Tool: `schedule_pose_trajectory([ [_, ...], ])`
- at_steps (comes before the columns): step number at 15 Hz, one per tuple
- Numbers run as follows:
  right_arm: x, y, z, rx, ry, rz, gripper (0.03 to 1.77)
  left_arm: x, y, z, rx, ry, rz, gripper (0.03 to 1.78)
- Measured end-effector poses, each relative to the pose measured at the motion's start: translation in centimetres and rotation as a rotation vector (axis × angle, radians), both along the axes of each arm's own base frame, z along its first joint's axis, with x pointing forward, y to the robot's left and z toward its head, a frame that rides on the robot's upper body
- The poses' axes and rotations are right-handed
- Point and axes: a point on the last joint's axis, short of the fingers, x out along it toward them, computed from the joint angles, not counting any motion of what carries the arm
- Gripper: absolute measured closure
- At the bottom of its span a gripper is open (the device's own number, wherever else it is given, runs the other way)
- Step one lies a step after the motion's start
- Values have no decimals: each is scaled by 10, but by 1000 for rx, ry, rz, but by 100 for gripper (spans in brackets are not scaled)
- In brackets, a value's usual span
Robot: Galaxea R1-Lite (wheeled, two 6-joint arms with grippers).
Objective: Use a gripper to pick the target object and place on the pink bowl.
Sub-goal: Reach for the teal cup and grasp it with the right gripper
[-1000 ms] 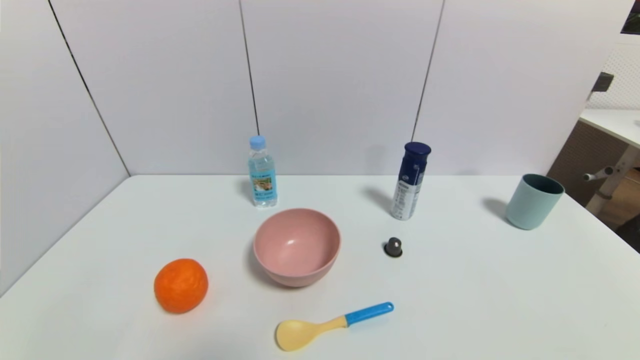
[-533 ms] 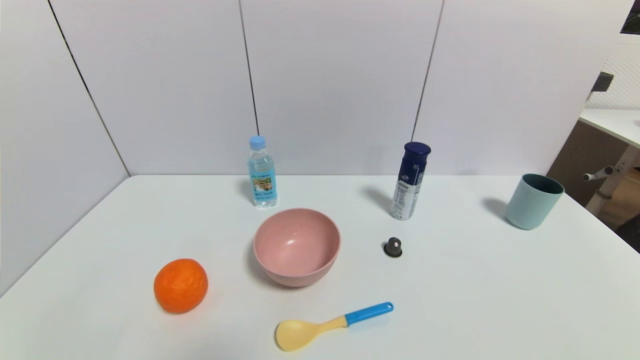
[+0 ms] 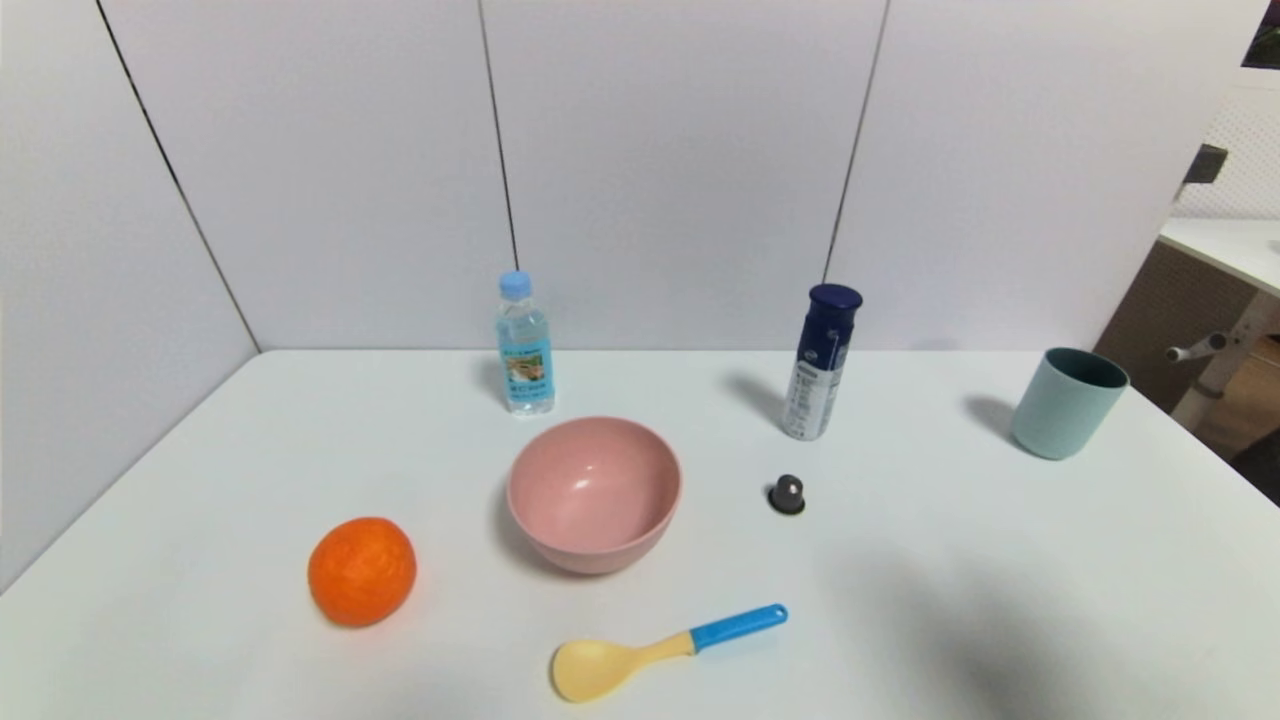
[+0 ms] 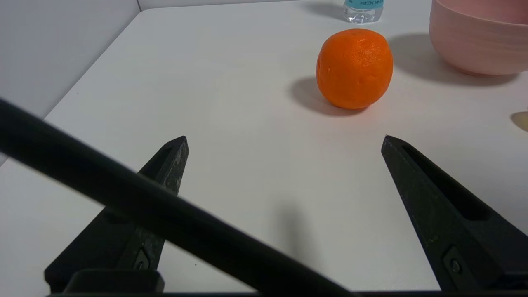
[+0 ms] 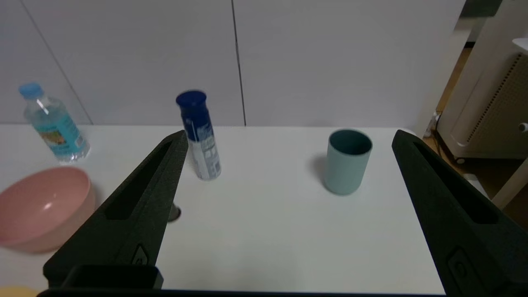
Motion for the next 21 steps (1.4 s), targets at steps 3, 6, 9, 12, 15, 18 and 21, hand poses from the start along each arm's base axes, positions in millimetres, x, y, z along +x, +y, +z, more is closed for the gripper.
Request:
schedule_pose_trajectory([
  [3, 67, -6, 38, -3, 39, -42, 9, 0, 0, 0, 0, 0, 0, 12],
  [6, 136, -29, 33, -55, 150, -102, 9, 0, 0, 0, 0, 0, 0, 12],
  [9, 188, -56, 2, -80, 295, -132, 9, 0, 0, 0, 0, 0, 0, 12],
  [12, 217, -70, -34, -69, 414, -140, 9, 0, 0, 0, 0, 0, 0, 12],
  [15, 233, -74, -69, -78, 526, -127, 9, 0, 0, 0, 0, 0, 0, 12],
  [18, 235, -75, -98, -76, 588, -117, 9, 0, 0, 0, 0, 0, 0, 12],
  [21, 242, -76, -121, -93, 527, -118, 9, 0, 0, 0, 0, 0, 0, 12],
])
